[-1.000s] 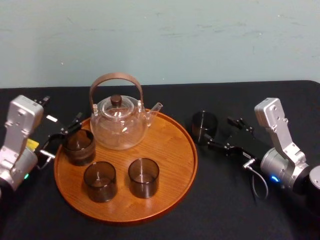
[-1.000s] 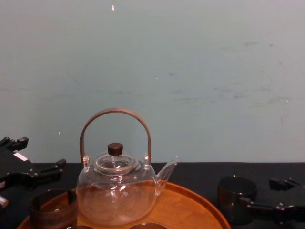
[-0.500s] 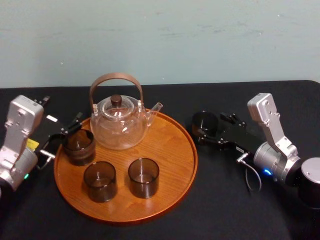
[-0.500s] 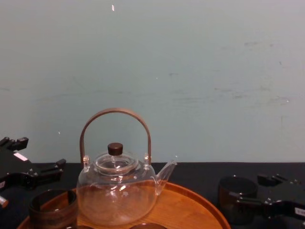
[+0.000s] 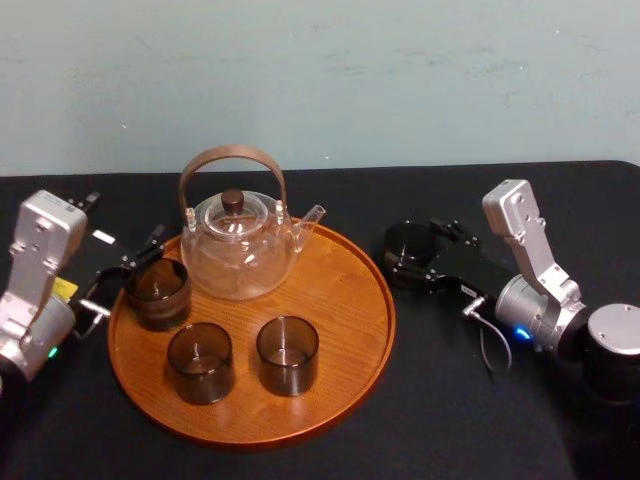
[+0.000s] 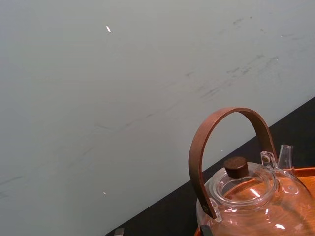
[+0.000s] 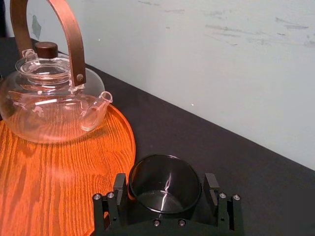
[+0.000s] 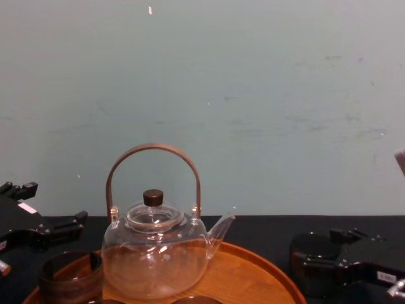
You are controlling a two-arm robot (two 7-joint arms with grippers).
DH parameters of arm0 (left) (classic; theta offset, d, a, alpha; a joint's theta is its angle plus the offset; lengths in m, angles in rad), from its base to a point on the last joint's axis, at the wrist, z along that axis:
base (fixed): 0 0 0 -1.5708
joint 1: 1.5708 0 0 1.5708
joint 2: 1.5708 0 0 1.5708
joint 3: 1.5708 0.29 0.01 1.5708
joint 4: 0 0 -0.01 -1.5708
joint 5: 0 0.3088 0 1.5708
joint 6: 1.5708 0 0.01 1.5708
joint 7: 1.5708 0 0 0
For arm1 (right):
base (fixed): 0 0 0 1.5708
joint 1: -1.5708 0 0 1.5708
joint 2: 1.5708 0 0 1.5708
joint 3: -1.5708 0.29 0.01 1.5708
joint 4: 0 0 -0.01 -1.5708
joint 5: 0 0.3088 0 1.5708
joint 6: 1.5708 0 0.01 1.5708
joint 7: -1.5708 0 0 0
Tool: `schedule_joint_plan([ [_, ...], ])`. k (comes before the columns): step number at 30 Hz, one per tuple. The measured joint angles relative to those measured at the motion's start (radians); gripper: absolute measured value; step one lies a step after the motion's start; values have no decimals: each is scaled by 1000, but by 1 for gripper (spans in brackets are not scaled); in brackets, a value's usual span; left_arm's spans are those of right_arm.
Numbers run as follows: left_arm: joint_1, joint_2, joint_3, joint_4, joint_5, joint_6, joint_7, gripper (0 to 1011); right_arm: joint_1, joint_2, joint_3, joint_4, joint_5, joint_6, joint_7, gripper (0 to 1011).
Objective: Pick up the glass from the table and place it on the tray.
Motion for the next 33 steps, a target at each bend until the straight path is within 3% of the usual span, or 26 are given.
schedule_joint_plan([
  [5,0,0,0,0,0,0,0,1001,17,-9,-8,29,-3,-7,4,1002],
  [33,0,0,0,0,0,0,0,1001,19,-9,-4,34,8,-10,17,1002],
])
